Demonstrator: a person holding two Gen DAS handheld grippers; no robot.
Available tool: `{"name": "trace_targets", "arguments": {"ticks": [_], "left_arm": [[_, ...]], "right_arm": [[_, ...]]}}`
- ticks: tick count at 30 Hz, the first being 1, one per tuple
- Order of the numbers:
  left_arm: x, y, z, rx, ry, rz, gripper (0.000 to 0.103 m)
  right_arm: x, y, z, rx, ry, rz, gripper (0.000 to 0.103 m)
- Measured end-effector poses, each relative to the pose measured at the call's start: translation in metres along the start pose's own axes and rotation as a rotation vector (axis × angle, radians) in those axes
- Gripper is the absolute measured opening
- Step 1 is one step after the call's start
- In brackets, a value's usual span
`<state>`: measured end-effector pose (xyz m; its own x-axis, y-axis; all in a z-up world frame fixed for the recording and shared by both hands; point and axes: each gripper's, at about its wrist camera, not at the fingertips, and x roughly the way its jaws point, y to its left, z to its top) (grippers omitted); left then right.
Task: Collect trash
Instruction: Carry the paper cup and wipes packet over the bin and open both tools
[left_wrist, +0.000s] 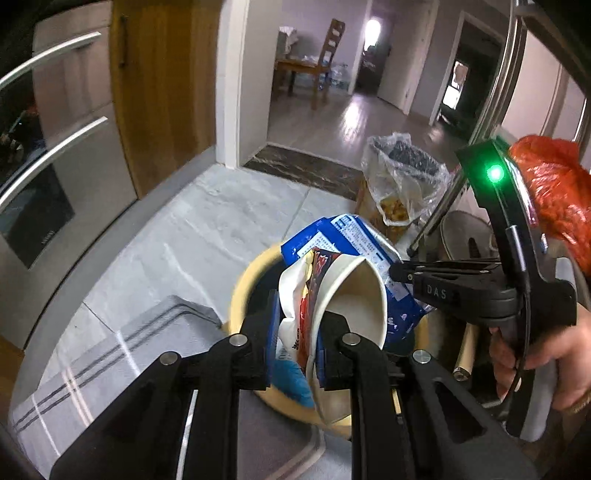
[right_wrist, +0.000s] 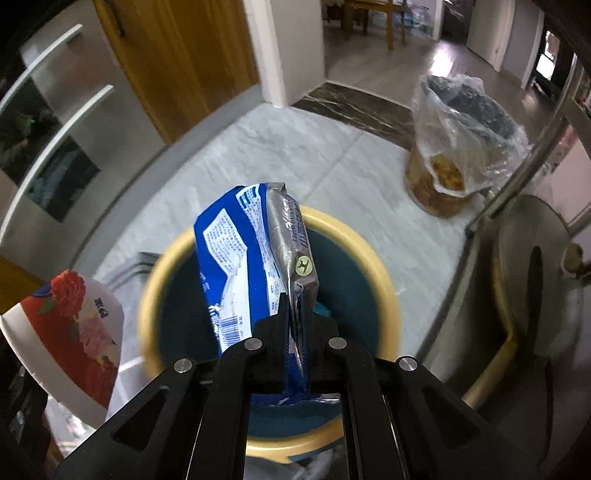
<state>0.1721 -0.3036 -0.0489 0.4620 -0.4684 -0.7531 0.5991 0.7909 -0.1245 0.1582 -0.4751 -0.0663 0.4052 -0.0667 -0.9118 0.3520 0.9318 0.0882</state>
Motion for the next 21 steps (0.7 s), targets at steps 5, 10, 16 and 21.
{"name": "trace_targets", "arguments": {"ticks": [5,10,16,21], "left_arm": [[0.035,-0.008,-0.01,0.008,0.067,0.001,0.016],[0.052,-0.011,-0.019,0.022,0.097,0.029,0.016],[0.053,-0.008,-0.014,0.01,0.089,0.04,0.055],[0.047,0.0,-0.018,-0.012,0.076,0.062,0.059]], "right_arm": [[0.023,-0.014,-0.007,0.086,0.092,-0.014,0.007],[0.028,-0.012,-0.009,0.077,0.107,-0.013,0.007],[0.032,-0.015,-0.008,0.093,0.119,-0.007,0.007],[0.034,-0.016,-0.006,0.094,0.122,0.001,0.008]]}}
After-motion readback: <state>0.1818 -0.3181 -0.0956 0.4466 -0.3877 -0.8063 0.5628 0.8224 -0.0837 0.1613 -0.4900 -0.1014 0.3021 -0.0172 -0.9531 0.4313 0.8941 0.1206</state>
